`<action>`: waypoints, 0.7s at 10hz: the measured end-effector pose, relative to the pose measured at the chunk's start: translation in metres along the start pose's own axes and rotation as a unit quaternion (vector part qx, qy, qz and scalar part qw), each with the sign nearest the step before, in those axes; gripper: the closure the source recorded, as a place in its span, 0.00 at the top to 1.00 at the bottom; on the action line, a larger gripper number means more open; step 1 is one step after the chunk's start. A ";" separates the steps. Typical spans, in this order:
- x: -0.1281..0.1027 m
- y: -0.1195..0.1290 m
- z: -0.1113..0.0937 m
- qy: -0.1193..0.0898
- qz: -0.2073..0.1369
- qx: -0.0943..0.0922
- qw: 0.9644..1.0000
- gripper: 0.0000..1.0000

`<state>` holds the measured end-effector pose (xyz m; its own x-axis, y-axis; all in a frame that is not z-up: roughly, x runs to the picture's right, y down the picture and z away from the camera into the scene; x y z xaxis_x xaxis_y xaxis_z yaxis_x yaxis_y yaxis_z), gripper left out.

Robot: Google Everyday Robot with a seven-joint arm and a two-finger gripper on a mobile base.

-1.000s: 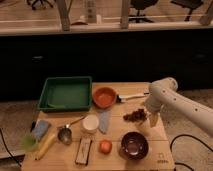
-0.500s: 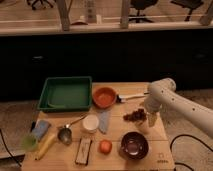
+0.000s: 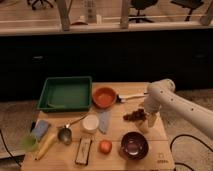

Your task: Place grapes in paper cup

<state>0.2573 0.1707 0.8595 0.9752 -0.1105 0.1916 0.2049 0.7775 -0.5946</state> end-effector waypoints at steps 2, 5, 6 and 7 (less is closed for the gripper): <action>0.000 0.001 0.003 0.000 0.000 -0.002 1.000 0.80; 0.001 0.000 0.006 0.001 0.000 -0.002 1.000 0.80; 0.001 -0.001 0.007 0.001 0.000 -0.002 1.000 0.80; 0.002 -0.001 0.008 0.001 0.000 -0.002 1.000 0.80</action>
<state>0.2579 0.1745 0.8671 0.9756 -0.1117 0.1889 0.2046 0.7750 -0.5979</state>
